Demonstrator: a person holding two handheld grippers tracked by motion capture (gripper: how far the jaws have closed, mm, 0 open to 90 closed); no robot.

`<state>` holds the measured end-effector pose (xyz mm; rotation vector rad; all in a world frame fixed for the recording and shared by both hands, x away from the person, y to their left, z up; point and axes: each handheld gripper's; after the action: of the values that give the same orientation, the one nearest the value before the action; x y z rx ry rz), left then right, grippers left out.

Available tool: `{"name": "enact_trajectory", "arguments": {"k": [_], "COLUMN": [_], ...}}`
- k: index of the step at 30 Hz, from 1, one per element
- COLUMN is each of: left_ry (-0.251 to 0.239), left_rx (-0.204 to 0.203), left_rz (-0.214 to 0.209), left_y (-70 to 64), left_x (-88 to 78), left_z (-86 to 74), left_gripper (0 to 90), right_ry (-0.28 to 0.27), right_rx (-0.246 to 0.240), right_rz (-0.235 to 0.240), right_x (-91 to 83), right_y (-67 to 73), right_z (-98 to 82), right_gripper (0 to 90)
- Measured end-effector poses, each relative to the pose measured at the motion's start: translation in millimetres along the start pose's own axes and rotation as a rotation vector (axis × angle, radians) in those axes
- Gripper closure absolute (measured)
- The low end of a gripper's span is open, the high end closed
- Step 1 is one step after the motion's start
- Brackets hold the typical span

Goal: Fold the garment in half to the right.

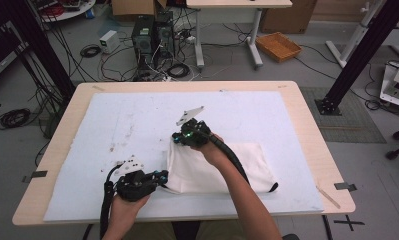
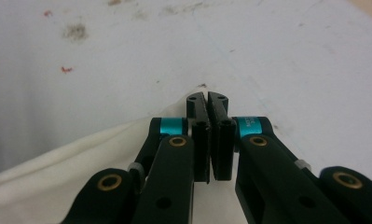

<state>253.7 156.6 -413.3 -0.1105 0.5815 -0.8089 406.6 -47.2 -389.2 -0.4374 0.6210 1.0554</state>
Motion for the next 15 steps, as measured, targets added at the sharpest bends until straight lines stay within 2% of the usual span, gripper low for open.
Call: {"name": "enact_trajectory", "arguments": {"k": [2, 6, 7, 8, 13, 14, 15], "left_ry": [-0.021, -0.032, -0.033, -0.034, -0.013, -0.013, -0.001], "left_rx": [-0.012, -0.006, 0.006, 0.010, 0.024, 0.024, 0.027], "left_rz": [-0.017, -0.047, -0.062, -0.067, -0.110, -0.110, -0.128], "left_y": [-4.3, -12.7, -21.2, -23.8, -39.6, -39.6, -45.6], "left_x": [3.7, 12.6, 21.0, 24.0, 46.5, 46.5, 56.2], "left_z": [4.5, 15.2, 24.4, 27.3, 44.0, 44.0, 49.1], "left_gripper": [86.0, 86.0, 86.0, 85.9, 85.9, 86.0, 86.0], "right_ry": [-0.021, -0.050, -0.071, -0.078, -0.110, -0.110, -0.114], "right_rx": [0.010, 0.029, 0.050, 0.064, 0.098, 0.098, 0.110], "right_rz": [-0.008, -0.021, -0.036, -0.042, -0.072, -0.072, -0.078], "right_x": [-9.8, -23.3, -35.3, -38.4, -57.3, -57.3, -61.6], "right_y": [-4.4, -11.7, -18.2, -19.6, -31.8, -31.8, -34.0], "right_z": [-2.6, -8.4, -15.3, -17.4, -34.2, -34.2, -38.5], "right_gripper": [88.8, 88.8, 88.8, 88.8, 88.8, 88.8, 88.8]}}
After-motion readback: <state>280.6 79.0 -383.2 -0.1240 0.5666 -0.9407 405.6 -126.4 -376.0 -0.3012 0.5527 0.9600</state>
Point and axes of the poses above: each handheld gripper's, and its own axes: x roughly forward along the jaws, z roughly out of its top, y roughly to its left, and after that the axes turned 1 degree about -x, right-handed
